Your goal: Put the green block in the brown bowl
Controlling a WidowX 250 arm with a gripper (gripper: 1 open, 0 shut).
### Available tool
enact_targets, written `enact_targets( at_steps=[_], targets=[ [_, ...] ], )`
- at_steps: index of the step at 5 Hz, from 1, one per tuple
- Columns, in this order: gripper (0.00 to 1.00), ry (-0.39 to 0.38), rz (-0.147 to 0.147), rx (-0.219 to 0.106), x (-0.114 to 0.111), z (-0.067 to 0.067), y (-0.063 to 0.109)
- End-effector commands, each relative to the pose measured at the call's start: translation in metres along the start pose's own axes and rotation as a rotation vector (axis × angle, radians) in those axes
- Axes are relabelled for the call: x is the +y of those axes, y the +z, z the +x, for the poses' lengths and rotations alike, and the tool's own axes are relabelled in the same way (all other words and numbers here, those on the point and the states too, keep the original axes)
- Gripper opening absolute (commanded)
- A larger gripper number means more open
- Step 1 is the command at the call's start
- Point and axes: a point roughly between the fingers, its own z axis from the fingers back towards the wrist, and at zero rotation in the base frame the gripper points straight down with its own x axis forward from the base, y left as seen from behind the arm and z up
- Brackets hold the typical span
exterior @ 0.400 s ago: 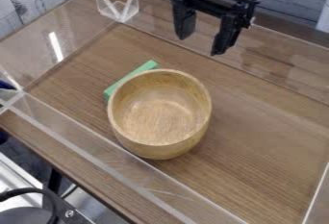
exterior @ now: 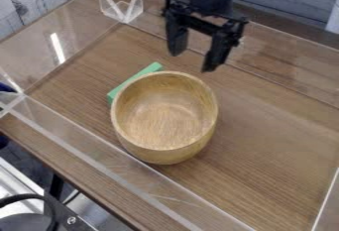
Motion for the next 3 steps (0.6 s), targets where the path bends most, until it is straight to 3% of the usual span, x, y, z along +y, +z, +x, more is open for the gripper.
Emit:
enact_targets(
  at_steps=[1,3],
  targets=[
    [1.00,0.005,0.014,-0.047,0.021,0.002,0.005],
    [1.00,0.028,0.019,-0.055,0.053,0.004,-0.011]
  ],
)
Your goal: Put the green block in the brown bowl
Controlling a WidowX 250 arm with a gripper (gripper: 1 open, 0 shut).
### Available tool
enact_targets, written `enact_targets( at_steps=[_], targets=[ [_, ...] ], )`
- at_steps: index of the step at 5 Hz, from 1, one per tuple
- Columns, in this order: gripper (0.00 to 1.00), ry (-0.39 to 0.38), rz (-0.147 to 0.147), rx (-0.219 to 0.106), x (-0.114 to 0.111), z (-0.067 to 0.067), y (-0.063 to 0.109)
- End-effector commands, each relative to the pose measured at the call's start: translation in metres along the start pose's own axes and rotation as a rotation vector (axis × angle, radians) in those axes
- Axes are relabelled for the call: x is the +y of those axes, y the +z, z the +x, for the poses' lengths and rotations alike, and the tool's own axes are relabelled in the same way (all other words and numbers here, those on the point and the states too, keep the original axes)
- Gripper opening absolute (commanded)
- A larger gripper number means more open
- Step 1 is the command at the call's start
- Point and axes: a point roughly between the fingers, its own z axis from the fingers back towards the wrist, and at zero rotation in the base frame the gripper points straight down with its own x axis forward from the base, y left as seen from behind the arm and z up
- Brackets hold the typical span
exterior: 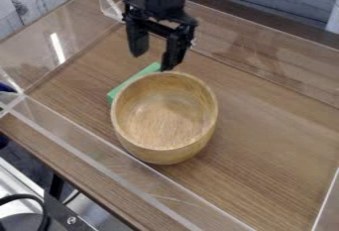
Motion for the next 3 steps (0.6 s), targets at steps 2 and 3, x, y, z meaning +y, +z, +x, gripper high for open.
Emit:
enact_targets(
  at_steps=[2,3],
  targets=[
    [1.00,0.009,0.012,-0.045,0.018,0.014,-0.009],
    [1.00,0.010,0.012,-0.052,0.023,0.020,-0.018]
  ],
)
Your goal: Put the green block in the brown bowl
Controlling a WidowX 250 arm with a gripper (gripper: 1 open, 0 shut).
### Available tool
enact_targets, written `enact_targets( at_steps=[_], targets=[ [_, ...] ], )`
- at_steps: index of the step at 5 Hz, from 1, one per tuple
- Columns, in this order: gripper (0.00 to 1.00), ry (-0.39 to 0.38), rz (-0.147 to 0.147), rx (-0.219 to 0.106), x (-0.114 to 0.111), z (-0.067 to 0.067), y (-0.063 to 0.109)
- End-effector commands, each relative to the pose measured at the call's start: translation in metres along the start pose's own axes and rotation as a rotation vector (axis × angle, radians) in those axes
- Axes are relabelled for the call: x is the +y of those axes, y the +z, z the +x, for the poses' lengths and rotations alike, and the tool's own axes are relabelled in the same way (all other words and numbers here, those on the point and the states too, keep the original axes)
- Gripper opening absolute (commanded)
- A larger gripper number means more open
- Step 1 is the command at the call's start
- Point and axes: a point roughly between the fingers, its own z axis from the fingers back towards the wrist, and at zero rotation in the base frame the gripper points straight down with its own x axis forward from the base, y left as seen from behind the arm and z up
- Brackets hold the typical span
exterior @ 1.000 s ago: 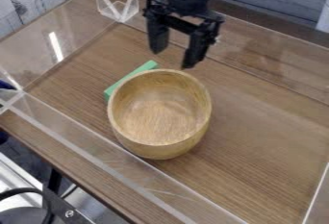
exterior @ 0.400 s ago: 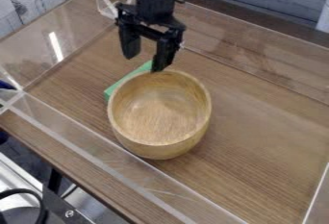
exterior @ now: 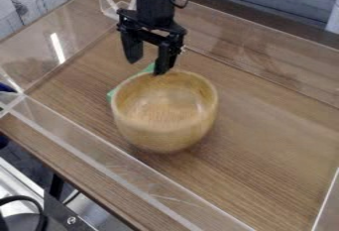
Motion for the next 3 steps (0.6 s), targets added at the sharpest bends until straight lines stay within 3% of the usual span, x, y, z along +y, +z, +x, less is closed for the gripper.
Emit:
enact_targets(
  at_steps=[1,2,3],
  targets=[
    [1.00,-0.003,0.015,-0.024,0.003,0.007,0.003],
    [1.00,-0.002,0.019,-0.008,0.003,0.009,-0.006],
    [0.00,-0.041,0.019,0.000,-0.008,-0.004,-0.007]
  ],
)
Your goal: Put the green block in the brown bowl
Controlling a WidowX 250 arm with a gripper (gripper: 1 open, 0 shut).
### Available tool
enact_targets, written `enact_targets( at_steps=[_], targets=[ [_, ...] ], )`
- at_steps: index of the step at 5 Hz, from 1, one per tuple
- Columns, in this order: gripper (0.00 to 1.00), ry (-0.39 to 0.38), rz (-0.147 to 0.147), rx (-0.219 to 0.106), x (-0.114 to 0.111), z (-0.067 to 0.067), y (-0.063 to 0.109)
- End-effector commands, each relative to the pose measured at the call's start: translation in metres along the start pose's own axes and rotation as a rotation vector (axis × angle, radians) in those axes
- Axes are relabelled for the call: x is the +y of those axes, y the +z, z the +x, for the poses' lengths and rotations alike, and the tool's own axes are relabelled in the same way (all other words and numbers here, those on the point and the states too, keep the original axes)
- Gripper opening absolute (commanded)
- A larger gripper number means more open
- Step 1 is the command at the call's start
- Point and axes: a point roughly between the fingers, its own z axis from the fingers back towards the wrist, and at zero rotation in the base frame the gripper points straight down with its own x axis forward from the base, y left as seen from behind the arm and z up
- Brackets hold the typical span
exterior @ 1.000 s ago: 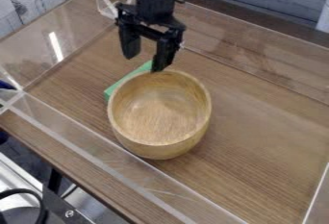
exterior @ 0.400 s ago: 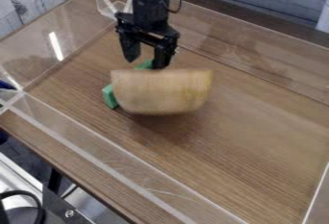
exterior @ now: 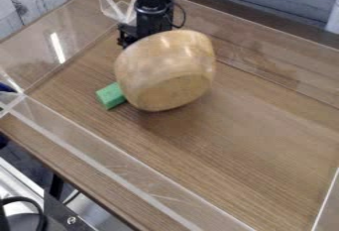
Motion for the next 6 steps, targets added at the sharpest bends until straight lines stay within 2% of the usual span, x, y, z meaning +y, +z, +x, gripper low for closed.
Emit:
enact_targets(
  at_steps=[1,2,6],
  targets=[
    [0.00,-0.043,0.019,-0.041,-0.011,-0.005,0.013],
    [0.00,-0.062,0.020,-0.028,-0.016,-0.012,0.008],
    [0.00,-0.065,0.030,-0.006,-0.011,-0.008,-0.004]
  ],
)
